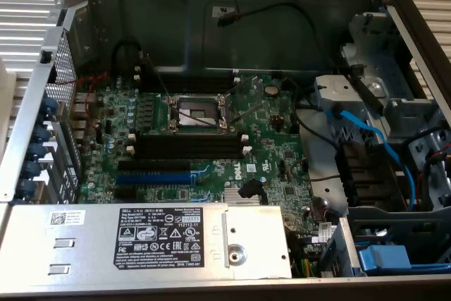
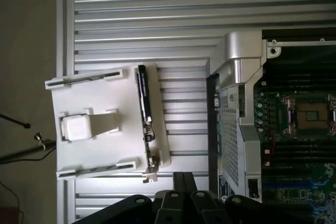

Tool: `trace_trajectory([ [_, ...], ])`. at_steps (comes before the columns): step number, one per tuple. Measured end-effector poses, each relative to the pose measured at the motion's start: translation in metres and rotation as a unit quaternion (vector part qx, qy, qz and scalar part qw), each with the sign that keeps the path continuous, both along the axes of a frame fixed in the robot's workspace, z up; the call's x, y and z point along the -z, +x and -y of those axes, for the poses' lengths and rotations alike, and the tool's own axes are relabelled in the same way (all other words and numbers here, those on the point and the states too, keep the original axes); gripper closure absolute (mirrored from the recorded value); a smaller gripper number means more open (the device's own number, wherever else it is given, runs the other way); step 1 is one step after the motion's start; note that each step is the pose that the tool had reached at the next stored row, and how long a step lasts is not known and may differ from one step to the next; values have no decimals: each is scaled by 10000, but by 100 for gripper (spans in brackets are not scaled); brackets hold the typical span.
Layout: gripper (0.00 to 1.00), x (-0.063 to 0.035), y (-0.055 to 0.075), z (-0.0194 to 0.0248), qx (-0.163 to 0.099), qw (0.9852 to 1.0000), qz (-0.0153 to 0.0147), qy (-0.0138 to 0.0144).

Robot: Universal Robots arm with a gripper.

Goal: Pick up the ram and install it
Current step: 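Reach for the ram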

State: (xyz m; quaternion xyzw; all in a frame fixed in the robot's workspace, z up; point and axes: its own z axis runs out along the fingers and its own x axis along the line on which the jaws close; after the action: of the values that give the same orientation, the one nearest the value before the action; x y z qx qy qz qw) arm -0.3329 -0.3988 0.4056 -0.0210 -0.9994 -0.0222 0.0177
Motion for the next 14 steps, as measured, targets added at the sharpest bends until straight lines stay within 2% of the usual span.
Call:
trace_trajectory([
  [6, 89, 0, -216, 0, -84, 10000, -1, 0],
  [14, 89, 0, -418, 0, -219, 9998, 0, 0],
])
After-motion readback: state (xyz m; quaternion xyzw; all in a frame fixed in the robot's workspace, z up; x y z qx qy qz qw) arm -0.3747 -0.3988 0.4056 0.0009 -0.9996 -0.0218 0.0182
